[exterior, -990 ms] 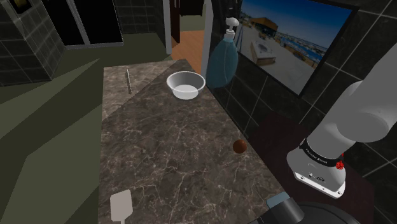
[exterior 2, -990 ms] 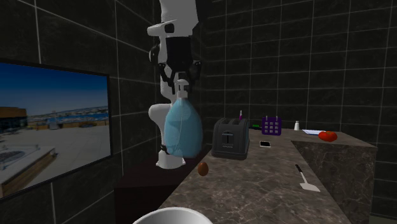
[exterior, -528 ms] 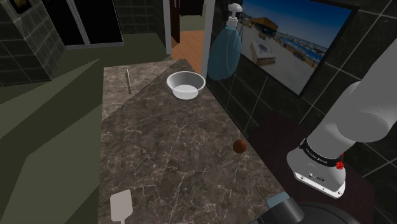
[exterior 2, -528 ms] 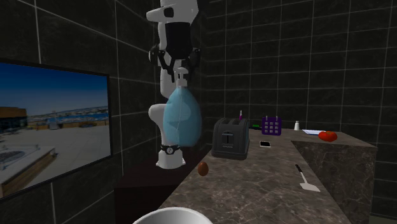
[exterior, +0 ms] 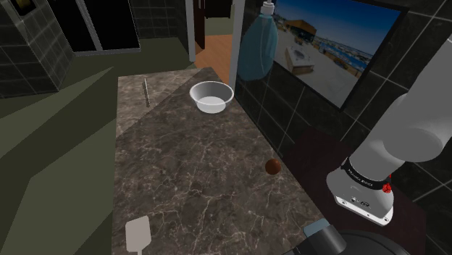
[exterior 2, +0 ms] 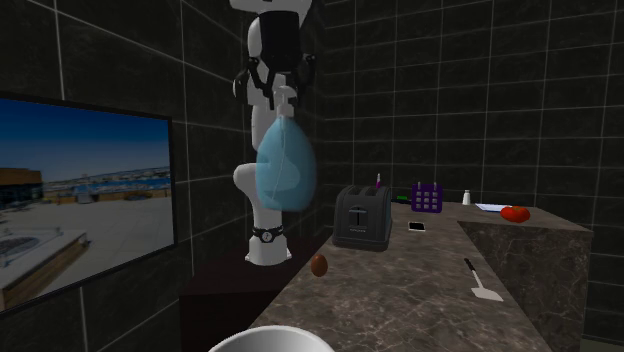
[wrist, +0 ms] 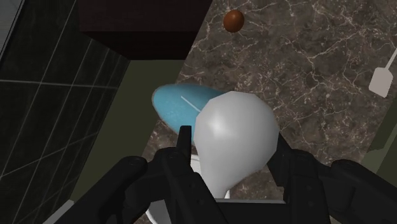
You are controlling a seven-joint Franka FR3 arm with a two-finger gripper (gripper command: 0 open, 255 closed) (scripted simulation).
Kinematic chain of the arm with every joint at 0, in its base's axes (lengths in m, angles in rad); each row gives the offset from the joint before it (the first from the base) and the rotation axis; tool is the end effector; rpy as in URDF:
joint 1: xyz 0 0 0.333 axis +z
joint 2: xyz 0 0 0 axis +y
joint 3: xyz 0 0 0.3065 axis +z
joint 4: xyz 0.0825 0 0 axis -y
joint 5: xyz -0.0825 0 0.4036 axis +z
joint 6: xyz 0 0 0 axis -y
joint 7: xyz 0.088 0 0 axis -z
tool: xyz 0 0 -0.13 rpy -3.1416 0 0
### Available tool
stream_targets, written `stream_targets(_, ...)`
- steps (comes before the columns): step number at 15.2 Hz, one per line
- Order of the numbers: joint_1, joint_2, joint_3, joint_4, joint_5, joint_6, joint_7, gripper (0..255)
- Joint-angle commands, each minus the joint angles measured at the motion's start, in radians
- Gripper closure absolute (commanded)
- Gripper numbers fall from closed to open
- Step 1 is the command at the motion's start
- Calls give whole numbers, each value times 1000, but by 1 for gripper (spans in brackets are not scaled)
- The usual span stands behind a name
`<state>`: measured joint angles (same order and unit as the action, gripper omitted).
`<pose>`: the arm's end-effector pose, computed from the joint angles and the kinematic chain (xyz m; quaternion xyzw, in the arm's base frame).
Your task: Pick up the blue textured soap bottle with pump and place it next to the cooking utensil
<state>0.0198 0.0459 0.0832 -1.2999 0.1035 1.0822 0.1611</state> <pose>0.5181 0.0685 0.6584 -0.9900 0.0105 0.1366 0.0327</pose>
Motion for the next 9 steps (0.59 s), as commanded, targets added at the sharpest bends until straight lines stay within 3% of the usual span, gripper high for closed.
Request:
stream_targets(1,1,19,1,57,1,-38,5,255)
stream_targets(9,6,135,5,341,3,-205,31,255)
